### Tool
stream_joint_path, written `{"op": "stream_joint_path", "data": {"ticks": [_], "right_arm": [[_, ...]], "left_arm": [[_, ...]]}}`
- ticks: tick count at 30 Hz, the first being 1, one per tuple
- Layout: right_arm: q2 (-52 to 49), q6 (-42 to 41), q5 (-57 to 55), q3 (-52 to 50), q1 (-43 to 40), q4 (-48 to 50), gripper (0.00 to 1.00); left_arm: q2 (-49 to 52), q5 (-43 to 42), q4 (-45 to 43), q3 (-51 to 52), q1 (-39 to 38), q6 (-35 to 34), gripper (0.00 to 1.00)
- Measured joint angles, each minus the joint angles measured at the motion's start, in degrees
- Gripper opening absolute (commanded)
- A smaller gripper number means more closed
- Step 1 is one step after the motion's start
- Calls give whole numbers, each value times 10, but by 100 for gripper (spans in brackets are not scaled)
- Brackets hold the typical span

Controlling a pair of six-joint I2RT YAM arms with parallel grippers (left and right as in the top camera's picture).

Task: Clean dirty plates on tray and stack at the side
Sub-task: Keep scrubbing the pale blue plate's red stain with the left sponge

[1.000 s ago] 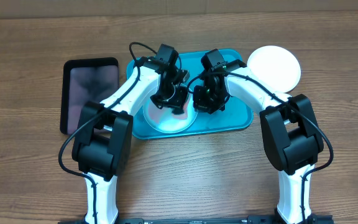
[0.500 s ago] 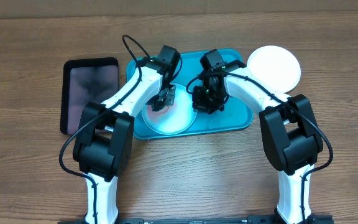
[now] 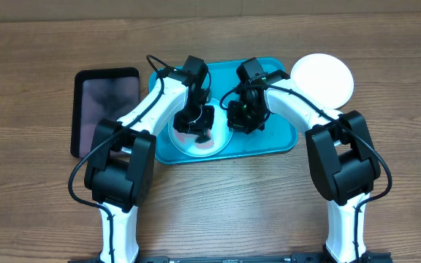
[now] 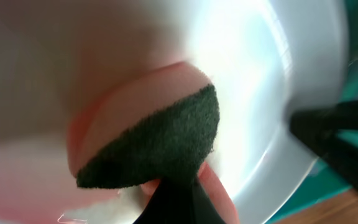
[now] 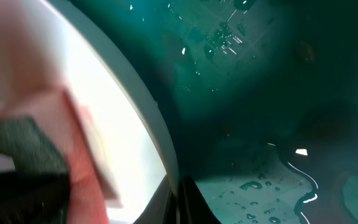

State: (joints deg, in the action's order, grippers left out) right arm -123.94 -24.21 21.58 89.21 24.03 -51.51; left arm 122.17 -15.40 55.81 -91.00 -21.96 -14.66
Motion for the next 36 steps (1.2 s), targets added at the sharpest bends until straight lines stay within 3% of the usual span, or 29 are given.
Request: {"op": "stream_joint_path", "data": {"ticks": [4,8,15,19,23,29,36], "right_arm": [[0,-1,0,0,0,0,4],[0,-2,0,0,0,1,4],[0,-2,2,0,1,3,4],[0,0,5,0,1,2,4],[0,1,4,0,1,1,4],[0,0,0,0,0,-2,4],[0,0,0,0,0,-1,4]], "left_arm": [[0,36,-39,0,-2,-7,4],[0,146,-62,0,-7,-41,4],[0,294,-11,0,-8,-95,4],[0,263,37,0,-8,-90,4],[0,144,59,0,-2,-46,4],[0,-5,-3,0,-6,3,4],[0,21,-74,1,-13,-11,4]]}}
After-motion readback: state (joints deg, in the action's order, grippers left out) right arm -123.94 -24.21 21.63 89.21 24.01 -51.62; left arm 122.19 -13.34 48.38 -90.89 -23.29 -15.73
